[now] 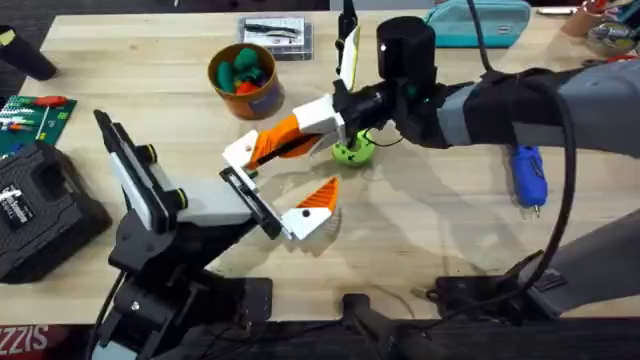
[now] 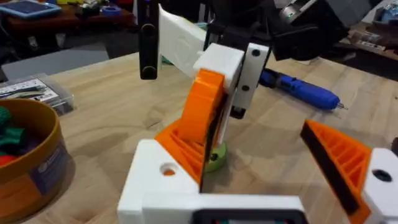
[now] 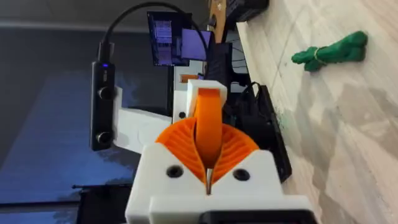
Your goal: Pick up the gripper from the table and insert it into the empty holder that is missing its gripper. Then pick up a screw, insert it into the mounting hole, and use the screwdriver to tighten it. Finally, clean up the table by picking up the vegetable and placing it into the bucket.
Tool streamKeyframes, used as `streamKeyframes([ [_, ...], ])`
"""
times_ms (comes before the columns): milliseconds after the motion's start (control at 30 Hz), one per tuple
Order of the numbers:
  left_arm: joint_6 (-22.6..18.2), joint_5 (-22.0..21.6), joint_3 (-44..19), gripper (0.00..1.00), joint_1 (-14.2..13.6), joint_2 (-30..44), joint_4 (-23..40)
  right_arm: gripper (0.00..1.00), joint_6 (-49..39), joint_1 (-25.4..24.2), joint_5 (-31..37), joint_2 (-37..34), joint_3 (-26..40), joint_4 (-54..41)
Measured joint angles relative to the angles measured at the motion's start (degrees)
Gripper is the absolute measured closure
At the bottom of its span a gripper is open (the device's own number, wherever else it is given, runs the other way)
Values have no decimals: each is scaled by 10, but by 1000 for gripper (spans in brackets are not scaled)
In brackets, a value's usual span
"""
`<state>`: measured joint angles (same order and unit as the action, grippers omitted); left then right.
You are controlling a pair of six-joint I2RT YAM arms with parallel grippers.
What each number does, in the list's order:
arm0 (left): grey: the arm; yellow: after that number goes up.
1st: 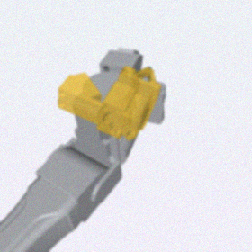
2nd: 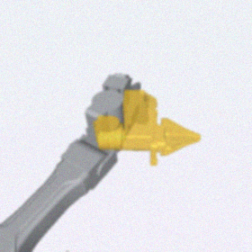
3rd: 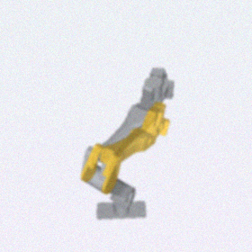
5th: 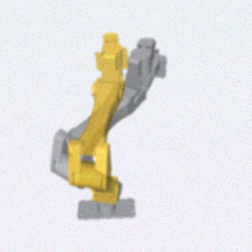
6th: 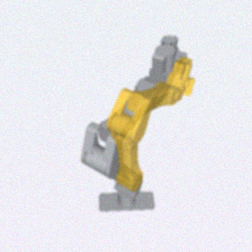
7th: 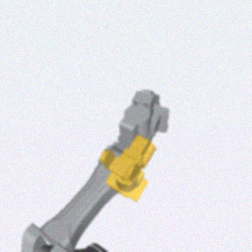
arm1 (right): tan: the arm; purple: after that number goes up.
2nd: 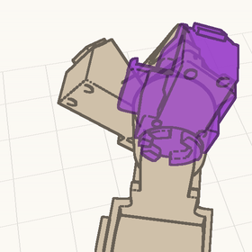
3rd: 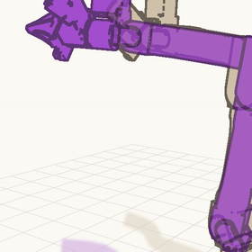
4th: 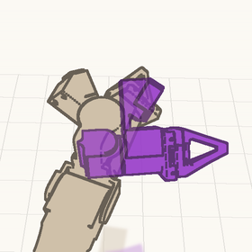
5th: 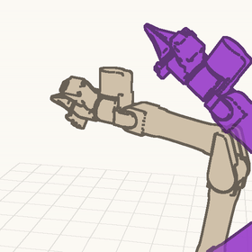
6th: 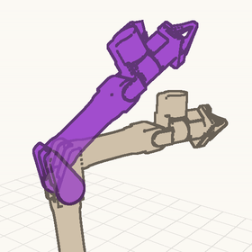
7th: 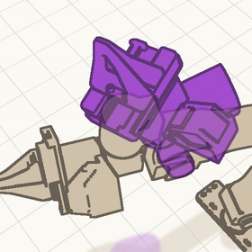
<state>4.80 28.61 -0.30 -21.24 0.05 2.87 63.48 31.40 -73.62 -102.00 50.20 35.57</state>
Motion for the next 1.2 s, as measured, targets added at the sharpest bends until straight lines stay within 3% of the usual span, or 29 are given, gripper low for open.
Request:
streamKeyframes([
  [300, 4, -25, 0, 14, 6, 0, 1, 991, 6, 24, 23, -1, 6, 1],
  [433, 4, 1, 0, 14, 6, 0, 0, 992, 8, 13, -17, -9, 8, 0],
  [600, -1, 66, 0, 14, 3, 0, 0, 991, 8, -12, -63, -13, 8, -9],
  [733, -2, 79, 0, 14, 3, 0, 0, 991, 8, -14, -75, -15, 8, -15],
  [1200, 10, 58, 0, 14, 12, 0, 2, 992, 8, 15, -16, -15, 12, -11],
])
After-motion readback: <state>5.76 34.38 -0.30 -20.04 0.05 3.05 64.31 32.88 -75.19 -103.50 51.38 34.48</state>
